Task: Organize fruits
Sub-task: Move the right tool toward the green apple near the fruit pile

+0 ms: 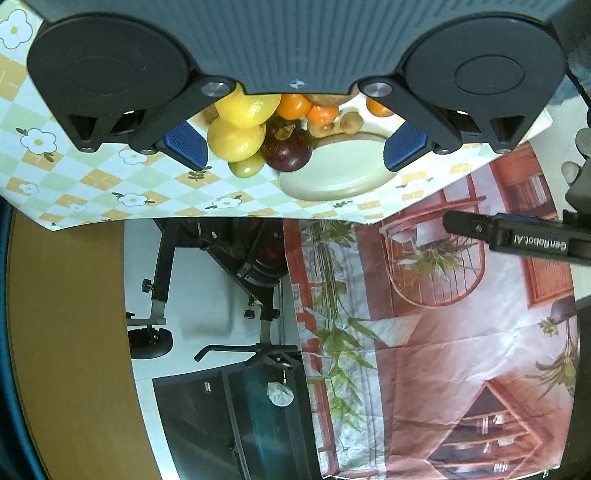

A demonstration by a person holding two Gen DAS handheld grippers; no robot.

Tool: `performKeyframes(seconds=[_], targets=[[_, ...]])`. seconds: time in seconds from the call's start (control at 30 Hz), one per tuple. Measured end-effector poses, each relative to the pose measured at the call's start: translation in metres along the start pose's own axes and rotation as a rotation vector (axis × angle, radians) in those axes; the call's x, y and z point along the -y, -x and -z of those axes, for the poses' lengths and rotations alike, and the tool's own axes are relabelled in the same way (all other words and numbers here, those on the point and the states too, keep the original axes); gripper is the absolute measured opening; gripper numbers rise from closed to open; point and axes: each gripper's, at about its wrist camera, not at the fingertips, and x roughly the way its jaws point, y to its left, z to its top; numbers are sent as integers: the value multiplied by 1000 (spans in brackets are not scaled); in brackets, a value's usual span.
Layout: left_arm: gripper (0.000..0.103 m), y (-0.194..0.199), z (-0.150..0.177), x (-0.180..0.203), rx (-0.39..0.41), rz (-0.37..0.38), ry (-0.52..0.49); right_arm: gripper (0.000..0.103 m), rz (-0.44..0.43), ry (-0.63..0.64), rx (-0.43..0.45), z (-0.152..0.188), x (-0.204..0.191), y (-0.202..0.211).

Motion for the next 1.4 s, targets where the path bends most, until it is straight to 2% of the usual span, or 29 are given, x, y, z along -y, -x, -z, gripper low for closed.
performKeyframes(seconds=[0.1,0.2,0.37,0.47,0.63,0.73,0.83,0.87,0.97,1.07,1.13,1.27,1.4], targets=[[95,-3,3,0,-30,6,4,103,-4,38,-34,4,-7,-2],[95,-10,6,2,-79,-34,-12,103,5,83,-57,7,-16,-3],[95,-10,10,0,-90,-18,-17,103,7,167,-114,12,-27,-6],[95,-12,13,2,-99,10,-19,103,-30,176,-148,13,-27,-8],[91,-19,20,2,-161,91,-4,102,-90,148,-231,19,-24,-15],[79,-23,25,3,-182,154,6,93,-160,133,-293,25,-25,-19],[71,-28,30,7,-219,183,-6,89,-180,166,-336,29,-32,-22],[67,-31,33,7,-236,199,-5,84,-186,169,-352,30,-33,-23],[65,-39,42,6,-312,249,20,76,-193,152,-401,34,-32,-28],[57,-46,49,0,-361,329,84,64,-199,117,-451,39,-28,-33],[56,-49,53,-1,-375,339,96,58,-200,119,-470,41,-29,-35],[55,-53,60,3,-398,380,111,56,-216,136,-491,45,-33,-36],[55,-56,62,12,-419,407,81,54,-220,120,-510,47,-31,-39]])
